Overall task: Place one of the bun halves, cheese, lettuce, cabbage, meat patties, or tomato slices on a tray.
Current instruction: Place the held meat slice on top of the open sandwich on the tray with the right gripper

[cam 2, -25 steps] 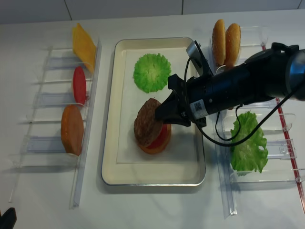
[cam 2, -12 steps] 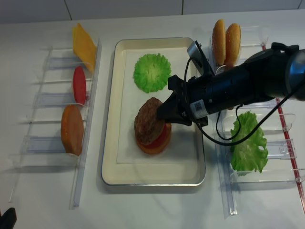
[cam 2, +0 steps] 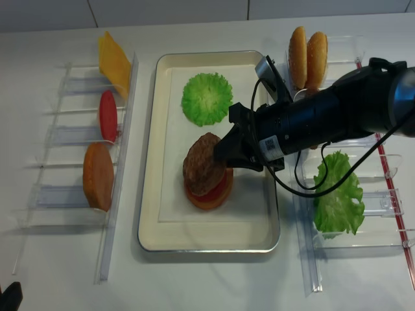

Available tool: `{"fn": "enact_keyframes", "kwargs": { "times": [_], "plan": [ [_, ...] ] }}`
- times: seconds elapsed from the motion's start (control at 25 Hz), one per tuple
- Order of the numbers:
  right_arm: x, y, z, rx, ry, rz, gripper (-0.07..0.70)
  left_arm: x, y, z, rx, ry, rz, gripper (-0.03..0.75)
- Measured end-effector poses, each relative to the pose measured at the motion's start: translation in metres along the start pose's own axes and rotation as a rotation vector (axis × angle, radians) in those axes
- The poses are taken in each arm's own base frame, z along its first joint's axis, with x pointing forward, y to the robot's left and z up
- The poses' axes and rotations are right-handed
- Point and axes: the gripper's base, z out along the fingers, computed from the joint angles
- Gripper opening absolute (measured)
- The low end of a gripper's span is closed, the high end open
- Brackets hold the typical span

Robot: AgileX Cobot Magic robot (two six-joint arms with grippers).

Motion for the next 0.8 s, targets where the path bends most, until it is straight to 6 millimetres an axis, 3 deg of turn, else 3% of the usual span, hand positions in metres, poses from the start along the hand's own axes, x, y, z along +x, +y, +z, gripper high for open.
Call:
{"fn": "enact_keyframes", "kwargs": {
  "times": [0.8],
  "plan": [
    [0.0006,-0.0005,0.0,0.006,0.007,0.019,0.259,0.0,0.0,0.0,0.0,0.0,0.0,0.2]
  ]
}}
